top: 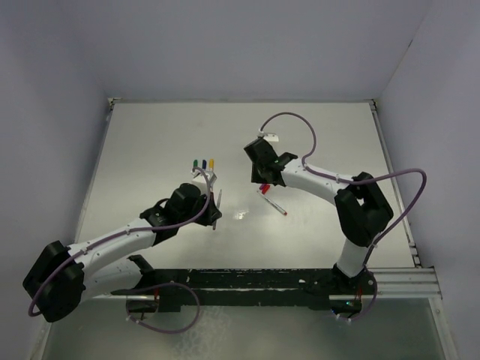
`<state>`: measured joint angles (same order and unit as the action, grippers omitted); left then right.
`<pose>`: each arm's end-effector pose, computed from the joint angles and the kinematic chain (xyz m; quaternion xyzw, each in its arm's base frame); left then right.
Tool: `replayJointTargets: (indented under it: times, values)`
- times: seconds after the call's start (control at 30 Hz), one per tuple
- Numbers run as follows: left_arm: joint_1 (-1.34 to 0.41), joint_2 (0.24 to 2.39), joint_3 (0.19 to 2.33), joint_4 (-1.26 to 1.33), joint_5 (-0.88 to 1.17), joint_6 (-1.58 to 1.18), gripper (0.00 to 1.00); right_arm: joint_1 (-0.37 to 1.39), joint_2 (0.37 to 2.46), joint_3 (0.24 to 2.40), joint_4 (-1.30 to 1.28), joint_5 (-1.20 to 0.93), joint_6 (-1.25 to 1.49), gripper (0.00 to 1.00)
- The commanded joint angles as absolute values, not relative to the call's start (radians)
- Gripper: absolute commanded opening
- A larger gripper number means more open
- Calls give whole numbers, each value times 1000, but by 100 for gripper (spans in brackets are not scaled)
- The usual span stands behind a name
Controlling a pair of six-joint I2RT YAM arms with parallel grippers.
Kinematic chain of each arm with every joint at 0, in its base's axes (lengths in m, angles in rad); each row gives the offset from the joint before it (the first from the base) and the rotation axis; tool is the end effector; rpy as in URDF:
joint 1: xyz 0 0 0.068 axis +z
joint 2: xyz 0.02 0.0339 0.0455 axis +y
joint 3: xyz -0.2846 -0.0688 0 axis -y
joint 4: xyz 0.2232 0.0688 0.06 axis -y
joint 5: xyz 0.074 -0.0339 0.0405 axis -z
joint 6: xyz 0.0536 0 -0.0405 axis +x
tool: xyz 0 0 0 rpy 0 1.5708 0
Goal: Insert the pens into the pen caps
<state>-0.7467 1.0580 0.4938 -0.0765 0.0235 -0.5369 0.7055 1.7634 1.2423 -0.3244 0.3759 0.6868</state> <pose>0.1484 -0.1390 0.2166 0.0988 0.8883 -0.2769 0.3529 0.3021 0.2315 0.2411 0.0577 0.9191 0.0894 0.3794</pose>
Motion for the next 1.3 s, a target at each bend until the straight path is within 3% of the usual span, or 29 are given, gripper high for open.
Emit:
replayJointTargets:
  times: [0.0, 1.27]
  values:
    - [-746, 1069, 525, -30, 44, -514, 0, 696, 1778, 1292, -346, 376, 693, 34]
    - [-747, 1092, 525, -29, 48, -511, 0, 654, 1931, 1315, -339, 354, 707, 34]
